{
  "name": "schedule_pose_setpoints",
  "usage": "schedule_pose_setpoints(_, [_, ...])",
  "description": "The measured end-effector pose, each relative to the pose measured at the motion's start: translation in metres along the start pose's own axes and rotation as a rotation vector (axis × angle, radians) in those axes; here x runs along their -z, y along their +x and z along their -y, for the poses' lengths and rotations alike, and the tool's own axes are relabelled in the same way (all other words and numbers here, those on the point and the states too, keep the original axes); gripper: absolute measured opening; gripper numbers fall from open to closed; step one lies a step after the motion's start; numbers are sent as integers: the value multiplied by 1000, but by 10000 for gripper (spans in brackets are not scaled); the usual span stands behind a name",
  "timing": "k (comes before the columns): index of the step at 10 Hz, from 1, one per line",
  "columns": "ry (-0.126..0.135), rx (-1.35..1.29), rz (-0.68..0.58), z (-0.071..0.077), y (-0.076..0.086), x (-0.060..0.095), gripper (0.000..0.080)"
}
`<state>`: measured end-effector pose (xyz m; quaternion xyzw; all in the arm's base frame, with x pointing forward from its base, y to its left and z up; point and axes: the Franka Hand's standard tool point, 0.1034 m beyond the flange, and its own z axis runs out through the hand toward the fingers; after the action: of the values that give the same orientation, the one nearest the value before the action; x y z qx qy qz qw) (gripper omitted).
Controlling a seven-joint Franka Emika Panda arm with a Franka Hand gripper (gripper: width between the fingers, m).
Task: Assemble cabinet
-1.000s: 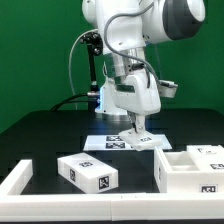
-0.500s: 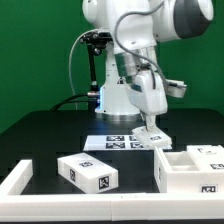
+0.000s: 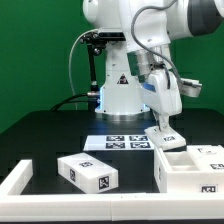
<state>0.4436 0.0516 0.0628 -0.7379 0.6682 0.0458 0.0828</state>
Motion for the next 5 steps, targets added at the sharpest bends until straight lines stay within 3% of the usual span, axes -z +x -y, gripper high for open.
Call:
schedule_pose_setpoints(3, [-4,-14,2,-1,1,0,62])
schedule_pose_setpoints(5, [-18,-43,19,8,4,7,62])
